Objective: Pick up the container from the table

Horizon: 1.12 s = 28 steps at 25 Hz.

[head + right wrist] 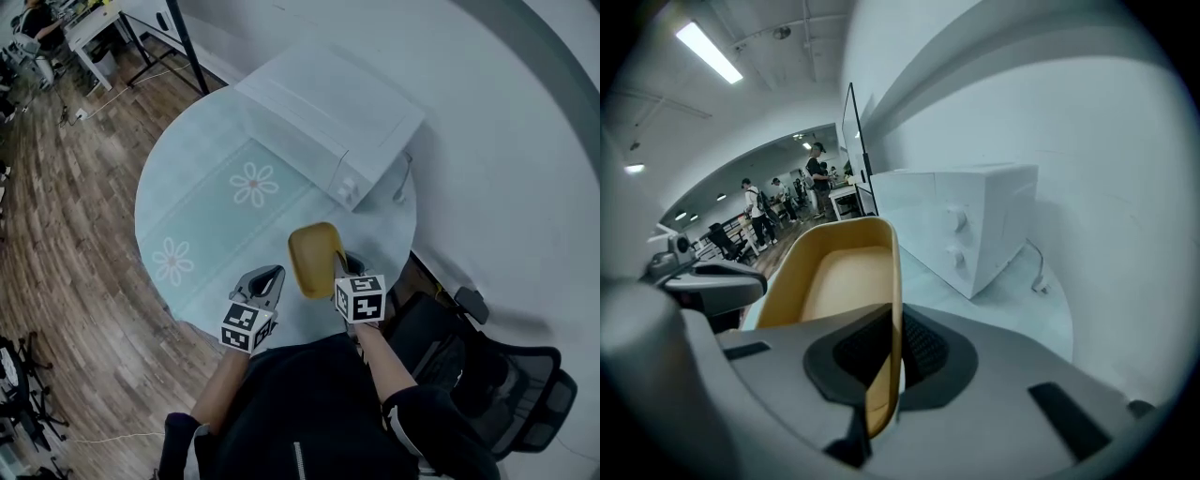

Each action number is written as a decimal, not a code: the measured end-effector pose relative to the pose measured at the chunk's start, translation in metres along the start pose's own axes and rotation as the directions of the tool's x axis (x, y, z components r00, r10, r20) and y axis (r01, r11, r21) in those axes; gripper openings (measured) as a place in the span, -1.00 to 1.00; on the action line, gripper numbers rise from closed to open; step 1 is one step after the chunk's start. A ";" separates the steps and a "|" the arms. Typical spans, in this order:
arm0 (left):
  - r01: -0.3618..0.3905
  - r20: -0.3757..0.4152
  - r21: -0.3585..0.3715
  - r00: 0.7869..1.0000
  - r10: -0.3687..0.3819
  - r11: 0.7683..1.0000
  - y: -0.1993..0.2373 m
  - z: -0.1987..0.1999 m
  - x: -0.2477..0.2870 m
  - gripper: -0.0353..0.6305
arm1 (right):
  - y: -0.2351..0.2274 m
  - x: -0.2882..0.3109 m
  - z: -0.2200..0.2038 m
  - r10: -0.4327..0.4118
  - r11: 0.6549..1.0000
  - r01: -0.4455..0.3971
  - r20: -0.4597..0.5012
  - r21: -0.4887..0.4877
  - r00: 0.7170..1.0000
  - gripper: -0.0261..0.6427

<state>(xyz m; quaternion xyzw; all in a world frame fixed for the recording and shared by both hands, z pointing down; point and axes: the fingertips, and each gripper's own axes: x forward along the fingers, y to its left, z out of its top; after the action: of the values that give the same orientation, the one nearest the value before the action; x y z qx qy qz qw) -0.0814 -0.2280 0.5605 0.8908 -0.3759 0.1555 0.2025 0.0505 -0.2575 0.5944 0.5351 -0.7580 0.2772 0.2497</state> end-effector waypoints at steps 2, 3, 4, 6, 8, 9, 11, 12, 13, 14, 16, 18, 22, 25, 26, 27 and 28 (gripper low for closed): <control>-0.008 0.008 0.002 1.000 0.008 1.000 0.001 0.000 -0.005 -0.84 | 0.007 -0.003 0.002 0.016 1.000 -0.016 0.008 0.003 1.000 -0.84; -0.012 0.011 0.003 1.000 0.012 1.000 0.001 0.000 -0.008 -0.84 | 0.009 -0.005 0.003 0.020 1.000 -0.020 0.013 -0.002 1.000 -0.84; -0.016 0.015 0.003 1.000 0.016 1.000 0.000 0.000 -0.010 -0.84 | 0.012 -0.007 0.003 0.022 1.000 -0.022 0.017 -0.012 1.000 -0.84; -0.025 0.023 0.003 0.999 0.025 1.000 0.000 0.000 -0.016 -0.84 | 0.018 -0.011 0.003 0.024 0.999 -0.023 0.023 -0.039 0.999 -0.84; -0.035 0.031 0.005 0.999 0.035 0.999 0.000 0.000 -0.022 -0.84 | 0.023 -0.014 0.002 0.028 0.998 -0.026 0.027 -0.060 0.999 -0.84; -0.039 0.034 0.006 0.999 0.039 0.999 0.000 -0.001 -0.025 -0.84 | 0.026 -0.015 0.002 0.030 0.997 -0.028 0.029 -0.068 0.999 -0.84; -0.045 0.041 0.009 0.998 0.045 0.999 0.001 -0.001 -0.030 -0.84 | 0.031 -0.017 0.001 0.035 0.996 -0.032 0.031 -0.079 0.999 -0.84; -0.048 0.044 0.009 0.998 0.048 0.999 0.001 -0.001 -0.032 -0.84 | 0.034 -0.019 0.000 0.037 0.996 -0.034 0.032 -0.084 0.999 -0.84; -0.051 0.046 0.009 0.998 0.050 0.999 0.001 -0.001 -0.035 -0.84 | 0.036 -0.020 0.000 0.040 0.995 -0.037 0.032 -0.088 0.999 -0.84; -0.054 0.047 0.008 0.997 0.054 0.999 0.000 -0.002 -0.038 -0.84 | 0.039 -0.021 -0.001 0.043 0.995 -0.040 0.031 -0.091 0.999 -0.84; -0.060 0.052 0.010 0.997 0.060 0.998 0.000 -0.003 -0.043 -0.84 | 0.044 -0.023 -0.004 0.048 0.994 -0.045 0.032 -0.097 0.998 -0.84; -0.065 0.058 0.012 0.996 0.064 0.998 0.000 -0.004 -0.047 -0.84 | 0.047 -0.024 -0.005 0.052 0.994 -0.048 0.032 -0.101 0.998 -0.84; -0.075 0.066 0.010 0.995 0.074 0.997 -0.001 -0.006 -0.056 -0.84 | 0.053 -0.027 -0.010 0.052 0.992 -0.049 0.029 -0.116 0.998 -0.84; -0.077 0.070 0.016 0.995 0.076 0.997 -0.004 -0.007 -0.060 -0.84 | 0.055 -0.029 -0.015 0.050 0.991 -0.047 0.024 -0.122 0.998 -0.84; -0.077 0.072 0.018 0.995 0.075 0.997 -0.005 -0.007 -0.061 -0.84 | 0.055 -0.030 -0.017 0.050 0.991 -0.047 0.023 -0.122 0.999 -0.84; -0.076 0.075 0.020 0.994 0.075 0.997 -0.006 -0.007 -0.062 -0.84 | 0.056 -0.031 -0.020 0.049 0.991 -0.046 0.021 -0.122 0.999 -0.84; -0.077 0.077 0.021 0.994 0.075 0.997 -0.007 -0.007 -0.063 -0.84 | 0.056 -0.032 -0.022 0.049 0.991 -0.047 0.021 -0.122 0.999 -0.84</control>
<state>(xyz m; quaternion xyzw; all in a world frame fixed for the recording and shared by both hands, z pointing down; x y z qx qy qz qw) -0.1193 -0.1822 0.5381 0.8835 -0.4149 0.1335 0.1715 0.0089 -0.2056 0.5798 0.5038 -0.7889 0.2303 0.2660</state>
